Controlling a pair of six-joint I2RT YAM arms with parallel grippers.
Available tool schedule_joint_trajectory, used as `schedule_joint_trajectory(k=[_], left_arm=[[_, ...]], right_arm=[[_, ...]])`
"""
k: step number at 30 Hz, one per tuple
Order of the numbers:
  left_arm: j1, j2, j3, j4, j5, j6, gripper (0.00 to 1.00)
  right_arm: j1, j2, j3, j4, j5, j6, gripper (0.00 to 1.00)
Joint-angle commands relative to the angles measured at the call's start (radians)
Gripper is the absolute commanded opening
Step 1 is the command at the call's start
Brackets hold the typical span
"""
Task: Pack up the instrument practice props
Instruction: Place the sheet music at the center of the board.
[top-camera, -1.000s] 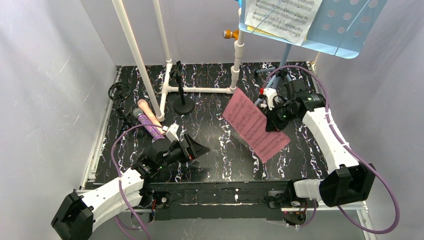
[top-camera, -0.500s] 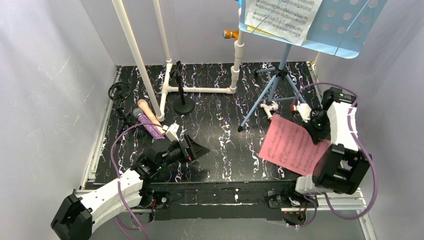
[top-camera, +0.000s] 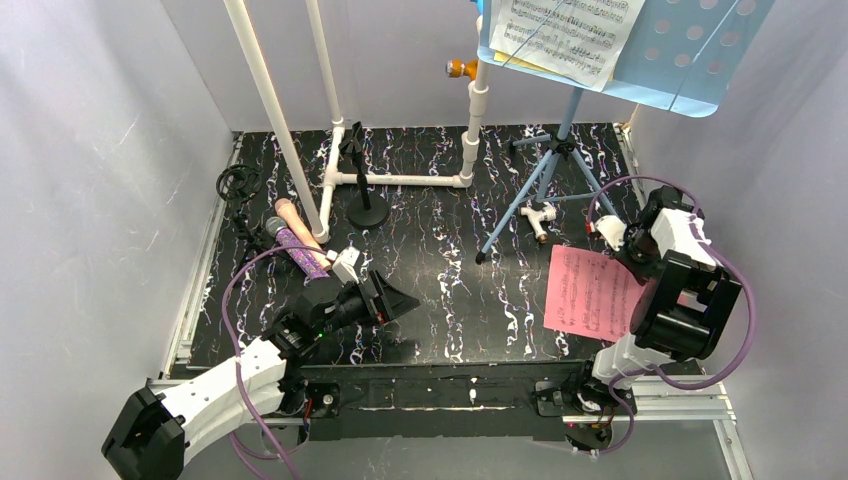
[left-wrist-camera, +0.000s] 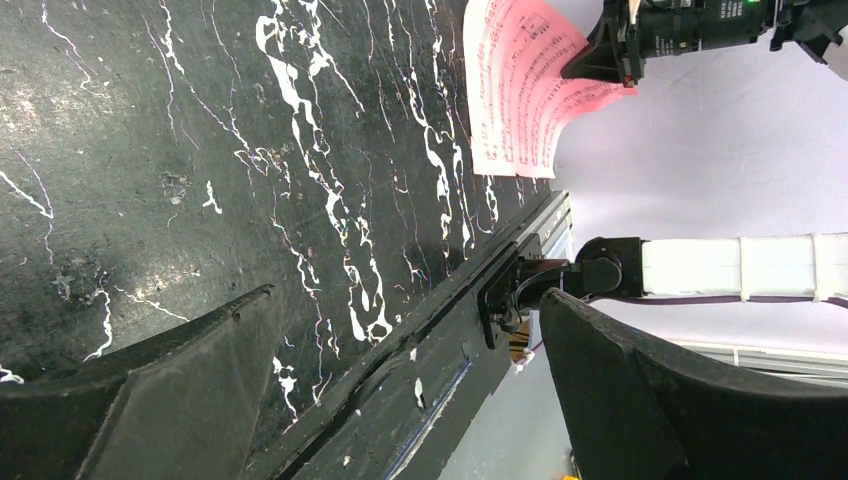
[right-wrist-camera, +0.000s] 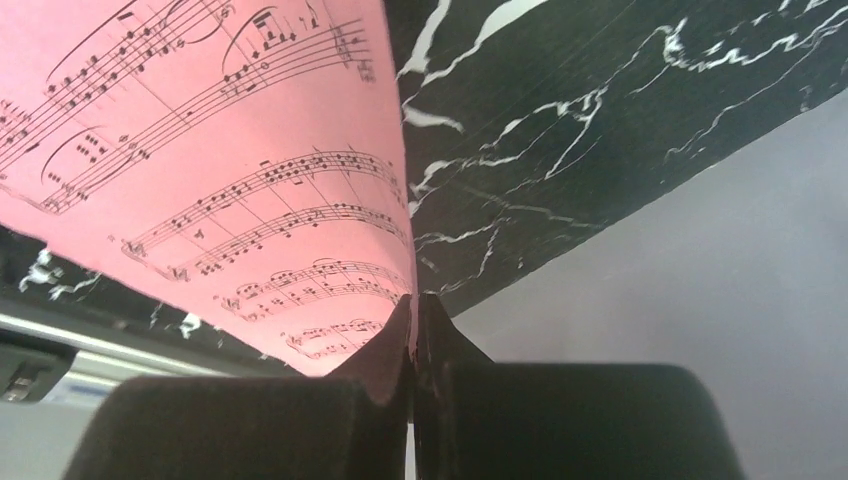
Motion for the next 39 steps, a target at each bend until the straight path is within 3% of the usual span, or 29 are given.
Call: schedule_joint_trajectory(k=[1, 3, 6, 9, 13, 19, 22, 26, 31, 35, 37, 39], left_arm=[[-0.004, -0.007, 0.018, -0.003, 0.010, 0.017, 1.00], [-0.004, -0.004, 0.021, -0.003, 0.011, 0.017, 1.00], [-0.004, -0.002, 0.028, -0.005, 0.013, 0.019, 1.00], [-0.004, -0.009, 0.037, -0.010, 0.016, 0.025, 1.00], [-0.004, -0.031, 0.059, -0.033, 0.019, 0.054, 1.00], [-0.004, -0.058, 0.101, -0.065, 0.035, 0.100, 1.00], [-0.004, -0.088, 0.112, -0.068, 0.051, 0.120, 1.00], [-0.004, -0.141, 0.130, -0.076, 0.067, 0.158, 1.00], [-0.001, -0.199, 0.215, -0.187, 0.077, 0.279, 1.00], [-0.001, -0.173, 0.386, -0.458, 0.027, 0.477, 1.00], [0.000, -0.137, 0.472, -0.570, -0.006, 0.561, 1.00], [0.001, -0.113, 0.541, -0.653, -0.036, 0.644, 1.00]], right_arm=[[-0.003, 0.002, -0.045, 0.171, -0.052, -0.036, 0.07], [-0.001, -0.004, -0.059, 0.208, -0.070, -0.029, 0.15], [0.000, -0.023, -0.072, 0.259, -0.073, 0.001, 0.42], [-0.002, -0.071, -0.078, 0.292, -0.049, 0.034, 0.61], [-0.009, -0.201, -0.089, 0.279, -0.074, 0.060, 0.79], [-0.009, -0.376, -0.061, 0.016, -0.283, 0.038, 0.86], [-0.009, -0.448, -0.049, -0.223, -0.462, -0.110, 0.87], [-0.006, -0.533, 0.020, -0.477, -0.694, -0.276, 0.98], [0.096, -0.532, 0.232, -0.507, -0.913, -0.083, 0.98], [0.275, -0.391, 0.450, -0.372, -0.960, 0.346, 0.97], [0.358, -0.352, 0.532, -0.247, -0.916, 0.600, 0.97], [0.436, -0.336, 0.596, -0.107, -0.856, 0.755, 0.97]])
